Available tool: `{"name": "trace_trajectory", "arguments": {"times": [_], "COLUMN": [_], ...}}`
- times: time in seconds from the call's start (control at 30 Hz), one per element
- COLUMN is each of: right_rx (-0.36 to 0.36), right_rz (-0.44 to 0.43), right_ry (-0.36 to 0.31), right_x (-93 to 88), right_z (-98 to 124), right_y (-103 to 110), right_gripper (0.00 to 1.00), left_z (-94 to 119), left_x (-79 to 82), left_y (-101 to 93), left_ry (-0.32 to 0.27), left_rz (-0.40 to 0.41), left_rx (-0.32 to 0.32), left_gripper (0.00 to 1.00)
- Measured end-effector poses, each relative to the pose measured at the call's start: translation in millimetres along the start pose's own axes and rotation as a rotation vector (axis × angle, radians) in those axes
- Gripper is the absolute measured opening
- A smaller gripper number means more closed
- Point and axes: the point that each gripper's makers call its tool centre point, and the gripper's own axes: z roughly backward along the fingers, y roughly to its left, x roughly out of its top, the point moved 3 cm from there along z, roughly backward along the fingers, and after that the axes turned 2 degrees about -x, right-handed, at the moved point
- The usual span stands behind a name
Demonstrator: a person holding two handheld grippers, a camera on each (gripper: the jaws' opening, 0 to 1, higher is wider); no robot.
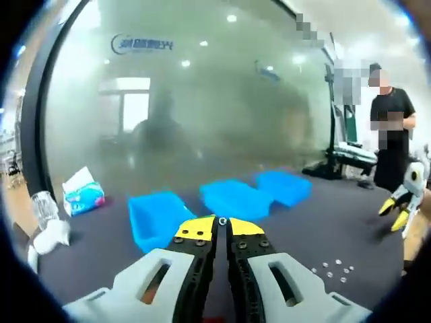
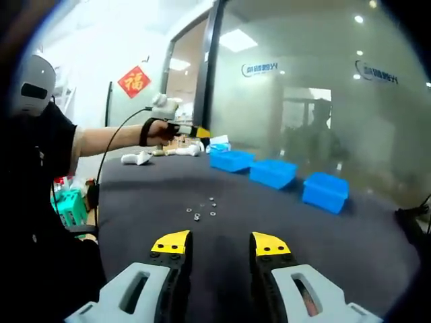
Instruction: Sort the screws, nuts, and washers into the corresponding bins
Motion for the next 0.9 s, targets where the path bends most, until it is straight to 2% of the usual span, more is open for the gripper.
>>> {"name": "trace_trajectory", "arguments": {"times": [0.17, 0.33, 0.43, 0.53, 0.6, 0.7, 0.9], "right_rx": [-0.005, -0.005, -0.007, -0.005, -0.004, -0.006, -0.014], "right_rz": [-0.006, -0.012, -0.015, -0.011, -0.013, -0.013, -0.021], "right_ry": [-0.008, -0.007, -0.007, -0.008, -0.010, -0.009, -0.008], "right_x": [1.3, -1.4, -2.1, -1.8, -1.3, -1.5, -3.6], "right_z": [-1, -1, -1, -1, -1, 0, 4], "right_y": [0, 0, 0, 0, 0, 0, -3], "right_gripper": [0.30, 0.30, 0.30, 0.30, 0.30, 0.30, 0.30], "left_z": [-26, -46, -52, -63, -67, -71, -76], "left_x": [8.6, 10.3, 9.2, -0.7, -8.3, -14.2, -20.3], "left_y": [27.5, 49.5, 51.3, 59.2, 66.2, 69.7, 72.7], "left_ry": [0.002, 0.031, 0.037, 0.077, 0.115, 0.116, 0.134], "left_rz": [0.030, 0.045, 0.063, 0.068, 0.028, 0.087, 0.083], "left_rx": [0.037, 0.076, 0.103, 0.120, 0.145, 0.150, 0.158], "left_gripper": [0.00, 0.00, 0.00, 0.00, 0.00, 0.00, 0.00]}}
